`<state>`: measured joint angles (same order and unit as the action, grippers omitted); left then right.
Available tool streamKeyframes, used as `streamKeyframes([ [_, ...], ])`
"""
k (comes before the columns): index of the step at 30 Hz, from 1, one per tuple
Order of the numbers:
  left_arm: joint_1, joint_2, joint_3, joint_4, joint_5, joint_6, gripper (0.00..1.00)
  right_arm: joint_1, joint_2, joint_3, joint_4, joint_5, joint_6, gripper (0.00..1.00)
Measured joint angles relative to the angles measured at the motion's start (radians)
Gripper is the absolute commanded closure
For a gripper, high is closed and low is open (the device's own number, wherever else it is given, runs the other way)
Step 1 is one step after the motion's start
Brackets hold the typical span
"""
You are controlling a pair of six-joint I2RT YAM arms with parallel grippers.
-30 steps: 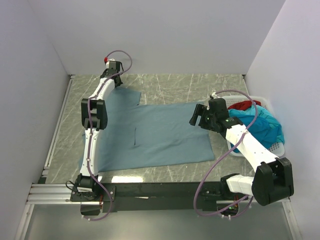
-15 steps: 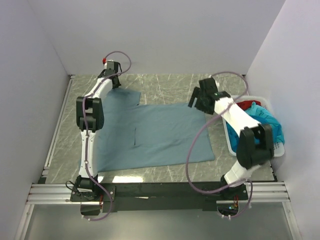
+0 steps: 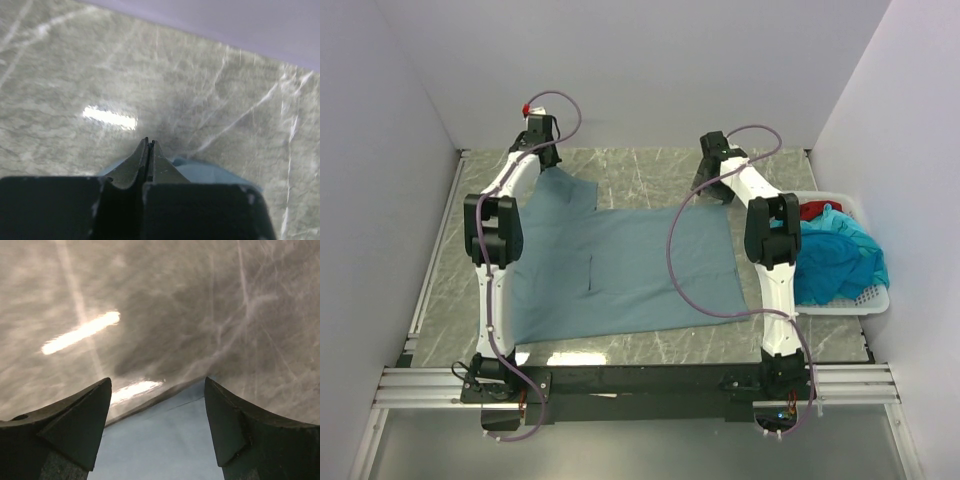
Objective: Fold and stack the t-shirts
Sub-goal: Fold the tshirt
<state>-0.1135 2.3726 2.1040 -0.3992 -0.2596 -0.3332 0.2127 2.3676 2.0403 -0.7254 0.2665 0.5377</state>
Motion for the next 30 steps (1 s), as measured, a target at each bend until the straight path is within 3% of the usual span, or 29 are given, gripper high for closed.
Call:
streamKeyframes([
  [1,0.0,-0.001,-0.011,0.001,0.009,0.0,1.0,-0.003,0.016,0.008,-0.009,0.0,0.0,0.2],
  [4,0.0,-0.003,-0.048,0.006,0.038,-0.001,1.0,-0.013,0.031,0.008,-0.044,0.002,-0.004,0.35],
  [14,0.0,-0.111,-0.198,0.035,0.106,-0.027,1.0,-0.014,0.031,0.01,-0.089,0.005,0.003,0.41],
  [17,0.0,-0.168,-0.253,0.06,0.127,-0.048,1.0,-0.014,0.031,0.013,-0.097,0.005,0.003,0.56],
  [18,0.0,-0.187,-0.272,0.068,0.139,-0.053,1.0,-0.014,0.031,0.014,-0.101,0.005,0.002,0.68],
  [21,0.0,-0.232,-0.319,0.087,0.165,-0.071,1.0,-0.014,0.031,0.016,-0.112,0.004,-0.005,0.87],
  [24,0.0,-0.274,-0.371,0.108,0.185,-0.082,1.0,-0.014,0.031,0.021,-0.119,0.001,-0.007,1.0],
  [30,0.0,-0.305,-0.406,0.11,0.195,-0.092,1.0,-0.012,0.026,0.013,-0.112,-0.001,-0.012,1.0],
])
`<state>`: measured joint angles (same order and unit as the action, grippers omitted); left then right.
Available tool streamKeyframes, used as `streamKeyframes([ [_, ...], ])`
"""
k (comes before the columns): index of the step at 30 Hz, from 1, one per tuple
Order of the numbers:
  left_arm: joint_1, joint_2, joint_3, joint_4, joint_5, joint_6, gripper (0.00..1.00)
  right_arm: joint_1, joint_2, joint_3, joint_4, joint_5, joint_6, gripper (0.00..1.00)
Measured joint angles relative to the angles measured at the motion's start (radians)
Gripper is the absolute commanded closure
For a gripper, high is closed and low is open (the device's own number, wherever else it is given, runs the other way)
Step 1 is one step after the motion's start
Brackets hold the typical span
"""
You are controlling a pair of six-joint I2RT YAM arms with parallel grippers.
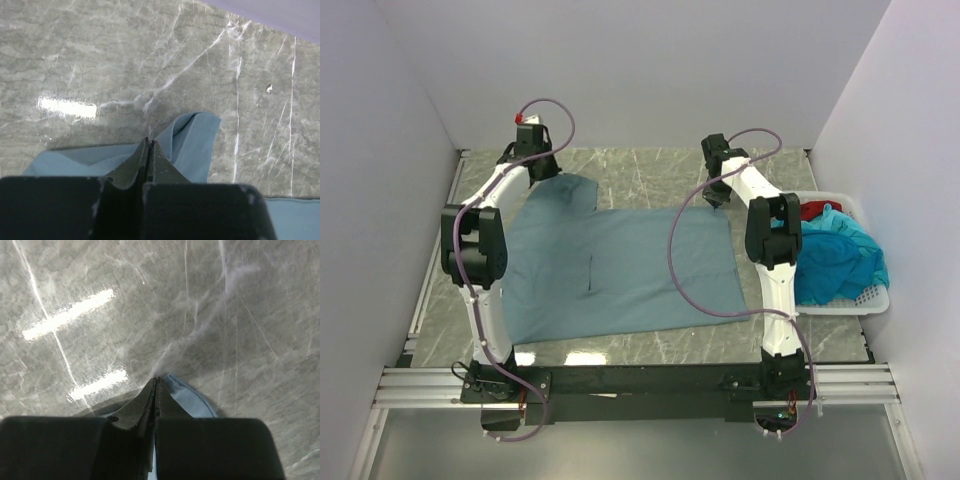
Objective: Fold and stack the t-shirts
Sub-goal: Fold the tshirt
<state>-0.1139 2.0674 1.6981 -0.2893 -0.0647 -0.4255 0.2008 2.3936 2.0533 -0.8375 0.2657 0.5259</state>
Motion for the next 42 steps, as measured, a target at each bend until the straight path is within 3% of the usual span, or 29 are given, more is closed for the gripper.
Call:
streamKeyframes([
  [9,0.0,-0.166,-0.203,0.031,0.034,-0.033,1.0,0.037,-0.159,-0.156,0.071,0.035,-0.023,1.0],
  [19,0.0,-0.52,-0.532,0.077,0.033,-0.122,1.0,0.076,-0.483,-0.475,0.192,0.062,-0.015,1.0],
  [23,-0.001,-0.686,-0.691,0.09,0.029,-0.166,1.0,0.076,-0.517,-0.523,0.209,0.063,-0.018,1.0],
  [25,-0.002,-0.755,-0.754,0.095,0.03,-0.187,1.0,0.075,-0.483,-0.488,0.2,0.064,-0.018,0.96],
  [28,-0.004,-0.804,-0.799,0.096,0.031,-0.211,1.0,0.072,-0.37,-0.35,0.167,0.063,-0.019,0.78],
  [29,-0.005,-0.808,-0.805,0.098,0.031,-0.218,1.0,0.069,-0.32,-0.287,0.159,0.063,-0.018,0.67],
  [32,-0.006,-0.809,-0.811,0.097,0.034,-0.232,1.0,0.061,-0.182,-0.127,0.117,0.058,-0.014,0.58],
  [36,-0.008,-0.809,-0.811,0.085,0.034,-0.249,1.0,0.039,-0.033,0.033,0.05,0.036,0.002,0.56],
  [42,-0.01,-0.808,-0.81,0.073,0.032,-0.261,0.99,0.014,0.053,0.102,-0.025,0.017,0.013,0.55],
])
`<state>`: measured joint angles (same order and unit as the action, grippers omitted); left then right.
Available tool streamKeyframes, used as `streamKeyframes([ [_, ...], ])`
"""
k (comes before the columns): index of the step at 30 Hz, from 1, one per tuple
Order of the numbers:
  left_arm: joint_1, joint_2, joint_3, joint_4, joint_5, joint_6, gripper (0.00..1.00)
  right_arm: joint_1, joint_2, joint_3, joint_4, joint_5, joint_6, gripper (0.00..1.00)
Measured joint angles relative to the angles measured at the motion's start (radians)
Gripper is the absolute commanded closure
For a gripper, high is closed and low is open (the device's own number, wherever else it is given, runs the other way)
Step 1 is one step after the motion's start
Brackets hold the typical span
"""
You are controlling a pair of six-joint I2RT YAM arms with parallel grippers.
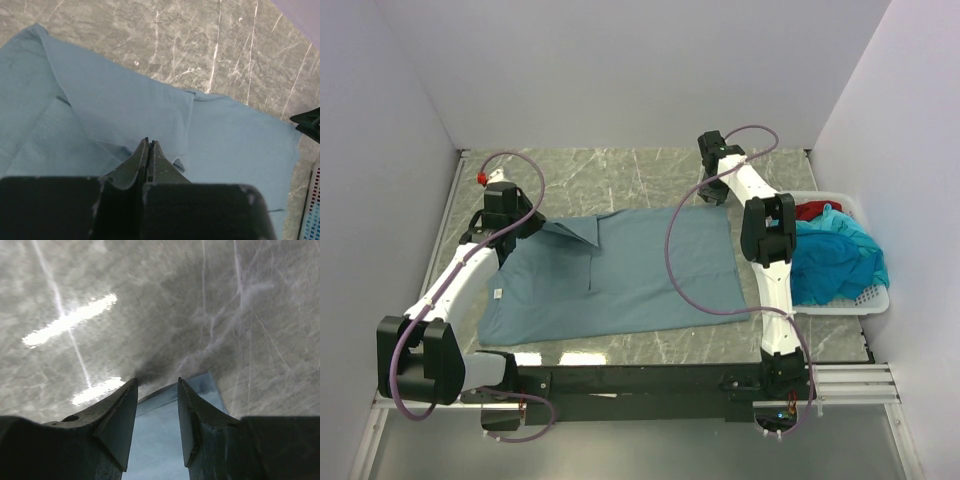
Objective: Fold and stack the t-shirts
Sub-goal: Fold the tshirt
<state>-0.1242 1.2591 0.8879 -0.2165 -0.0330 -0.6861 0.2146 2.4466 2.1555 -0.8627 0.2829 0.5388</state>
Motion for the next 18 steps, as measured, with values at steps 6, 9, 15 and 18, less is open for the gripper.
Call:
streamKeyframes([
  [6,0.0,-0.002,0.01,-0.036,-0.01,-0.019,1.0,-0.006,0.013,0.022,-0.05,-0.011,0.007,0.56],
  [9,0.0,-0.013,0.014,-0.046,-0.017,-0.034,1.0,-0.006,0.013,0.018,-0.057,-0.011,0.014,0.55],
  [15,-0.001,-0.039,0.02,-0.052,-0.018,-0.05,1.0,-0.006,0.013,0.025,-0.088,-0.006,0.018,0.54],
  [18,-0.002,-0.039,0.026,-0.052,-0.018,-0.059,1.0,-0.006,0.014,0.039,-0.129,0.008,0.017,0.53],
])
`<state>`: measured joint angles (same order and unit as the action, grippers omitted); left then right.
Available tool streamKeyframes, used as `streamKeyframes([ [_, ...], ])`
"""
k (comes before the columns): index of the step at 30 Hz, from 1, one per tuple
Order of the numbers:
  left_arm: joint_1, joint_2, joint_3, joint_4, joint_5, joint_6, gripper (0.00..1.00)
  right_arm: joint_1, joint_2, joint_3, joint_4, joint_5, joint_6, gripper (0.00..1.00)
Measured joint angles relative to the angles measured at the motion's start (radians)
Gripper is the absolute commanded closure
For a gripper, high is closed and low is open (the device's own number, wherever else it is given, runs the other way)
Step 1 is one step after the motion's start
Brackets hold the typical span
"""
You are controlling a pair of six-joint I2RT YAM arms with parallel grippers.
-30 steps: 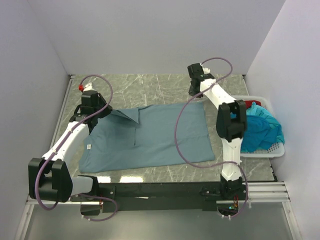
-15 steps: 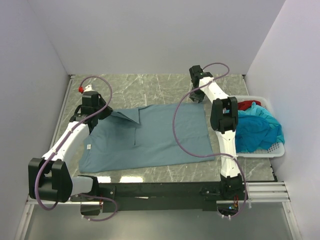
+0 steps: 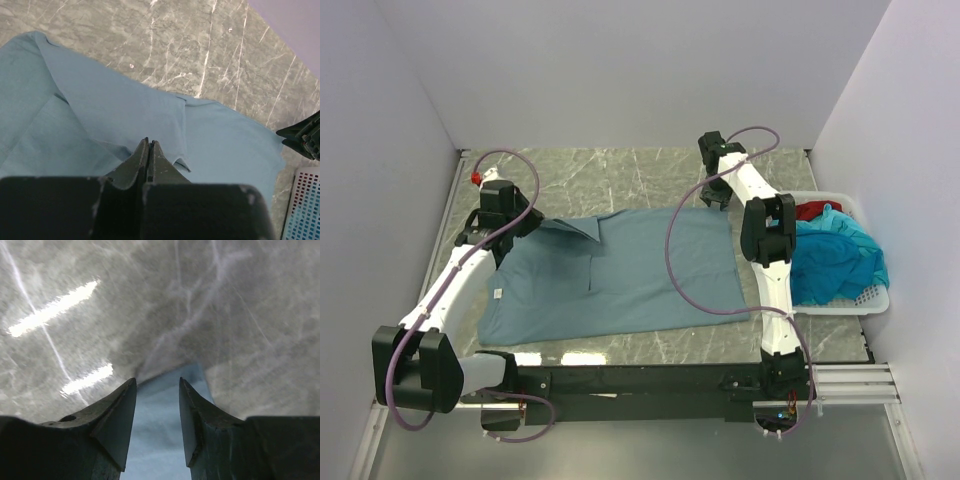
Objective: Fold and stack the t-shirts
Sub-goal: Fold the tshirt
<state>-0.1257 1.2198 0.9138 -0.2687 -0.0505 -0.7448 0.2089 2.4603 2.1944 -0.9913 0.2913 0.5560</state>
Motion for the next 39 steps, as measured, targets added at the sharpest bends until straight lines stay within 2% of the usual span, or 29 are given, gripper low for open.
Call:
streamKeyframes([
  [8,0.0,-0.003,0.001,0.0,0.0,-0.002,1.0,0.0,0.006,0.018,-0.05,0.002,0.003,0.55],
  [9,0.0,-0.005,0.001,0.0,0.0,-0.002,1.0,0.0,0.008,0.02,-0.05,-0.001,0.005,0.59],
  [10,0.0,-0.006,0.001,0.0,0.0,-0.002,1.0,0.0,0.01,0.02,-0.05,-0.006,0.005,0.69],
  [12,0.0,-0.008,0.001,0.0,0.0,-0.002,1.0,0.0,0.013,0.02,-0.048,-0.016,0.01,0.77],
  [16,0.0,-0.008,0.001,-0.001,0.0,-0.002,1.0,0.0,0.013,0.02,-0.046,-0.028,0.026,0.71],
  [19,0.0,-0.008,0.001,-0.001,0.0,-0.003,1.0,0.0,0.018,0.031,-0.048,-0.034,0.035,0.61],
  [30,0.0,-0.027,0.001,-0.002,0.001,-0.02,1.0,0.0,0.027,0.039,-0.037,-0.075,0.095,0.61],
  [33,0.0,-0.027,0.001,-0.005,0.001,-0.023,1.0,-0.002,0.026,0.036,-0.036,-0.079,0.108,0.69],
  [36,0.0,-0.027,0.001,-0.009,0.0,-0.024,1.0,-0.002,0.011,0.008,-0.025,-0.08,0.111,0.86],
  [37,0.0,-0.027,0.001,-0.009,0.0,-0.024,1.0,-0.002,0.008,0.001,-0.024,-0.082,0.112,0.96],
  [39,0.0,-0.027,0.001,-0.01,0.0,-0.027,1.0,-0.004,0.0,-0.012,-0.019,-0.084,0.116,1.0],
])
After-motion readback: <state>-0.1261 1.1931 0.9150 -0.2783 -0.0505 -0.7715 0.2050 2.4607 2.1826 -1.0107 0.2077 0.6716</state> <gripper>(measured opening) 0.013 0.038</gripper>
